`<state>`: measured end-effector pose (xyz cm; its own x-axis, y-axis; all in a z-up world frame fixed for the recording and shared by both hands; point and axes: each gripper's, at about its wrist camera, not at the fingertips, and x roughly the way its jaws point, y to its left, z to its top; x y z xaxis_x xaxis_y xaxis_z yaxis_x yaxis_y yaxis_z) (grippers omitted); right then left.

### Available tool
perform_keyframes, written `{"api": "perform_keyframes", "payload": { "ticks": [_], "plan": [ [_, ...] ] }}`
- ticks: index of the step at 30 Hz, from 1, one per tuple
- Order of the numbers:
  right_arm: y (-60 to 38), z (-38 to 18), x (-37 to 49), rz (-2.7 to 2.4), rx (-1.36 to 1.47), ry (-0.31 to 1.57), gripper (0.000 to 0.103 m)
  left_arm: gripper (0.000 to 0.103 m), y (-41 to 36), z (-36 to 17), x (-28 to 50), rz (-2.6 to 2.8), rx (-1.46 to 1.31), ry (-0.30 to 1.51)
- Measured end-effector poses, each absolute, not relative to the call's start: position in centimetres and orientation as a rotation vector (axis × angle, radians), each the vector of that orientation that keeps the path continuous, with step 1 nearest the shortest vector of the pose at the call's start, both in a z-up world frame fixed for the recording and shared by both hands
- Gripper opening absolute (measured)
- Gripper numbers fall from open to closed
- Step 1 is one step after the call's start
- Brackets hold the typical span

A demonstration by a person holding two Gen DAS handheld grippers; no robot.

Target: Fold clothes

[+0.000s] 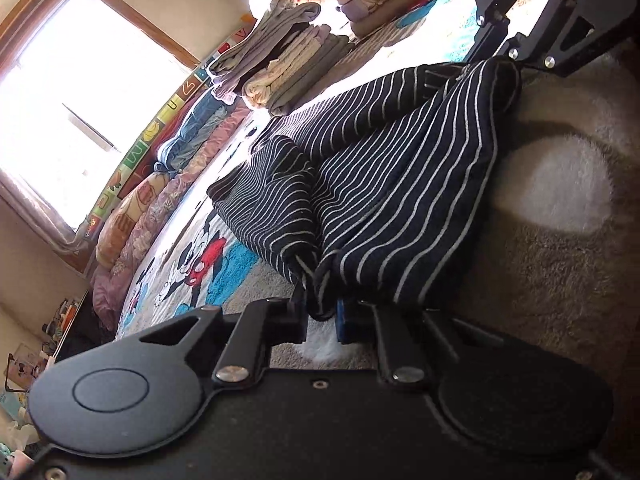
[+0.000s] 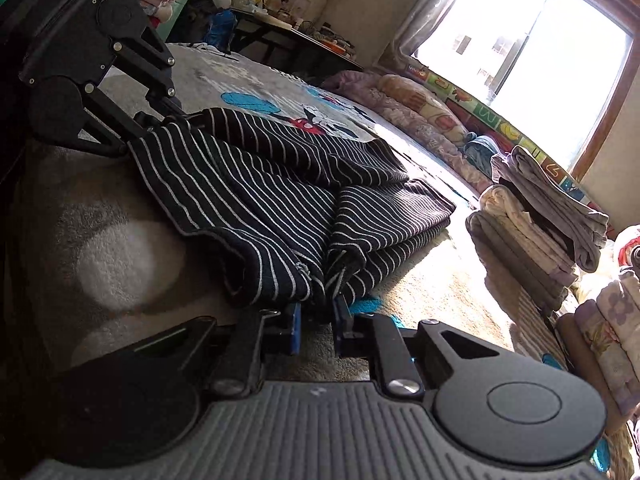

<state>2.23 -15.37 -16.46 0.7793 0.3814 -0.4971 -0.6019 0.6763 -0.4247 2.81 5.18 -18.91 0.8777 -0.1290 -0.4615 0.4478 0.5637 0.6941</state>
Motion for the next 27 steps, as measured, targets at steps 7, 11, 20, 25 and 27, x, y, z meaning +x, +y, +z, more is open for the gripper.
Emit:
{"api": "perform_keyframes", "payload": {
  "ticks": [7, 11, 20, 25, 27],
  "plan": [
    [-16.2, -13.8, -1.5, 0.568, -0.560, 0.346, 0.016, 0.008, 6.0, -16.1, -0.6, -0.353, 0.872, 0.363],
    [-16.5, -13.3, -3.4, 0.588, -0.581, 0.352, 0.016, 0.008, 5.9, -16.1, -2.8, -0.383, 0.911, 0.365],
    [-18.1, -9.6, -4.7, 0.601, -0.482, 0.322, 0.016, 0.008, 6.8, -11.9, -4.6, -0.429, 0.749, 0.381],
    [-19.5, -7.4, -1.9, 0.608, -0.334, 0.331, 0.016, 0.008, 7.5, -8.6, -1.6, -0.455, 0.561, 0.395],
    [-19.9, -6.6, -0.3, 0.613, -0.279, 0.335, 0.016, 0.008, 7.8, -7.7, -0.1, -0.467, 0.495, 0.411]
  ]
}}
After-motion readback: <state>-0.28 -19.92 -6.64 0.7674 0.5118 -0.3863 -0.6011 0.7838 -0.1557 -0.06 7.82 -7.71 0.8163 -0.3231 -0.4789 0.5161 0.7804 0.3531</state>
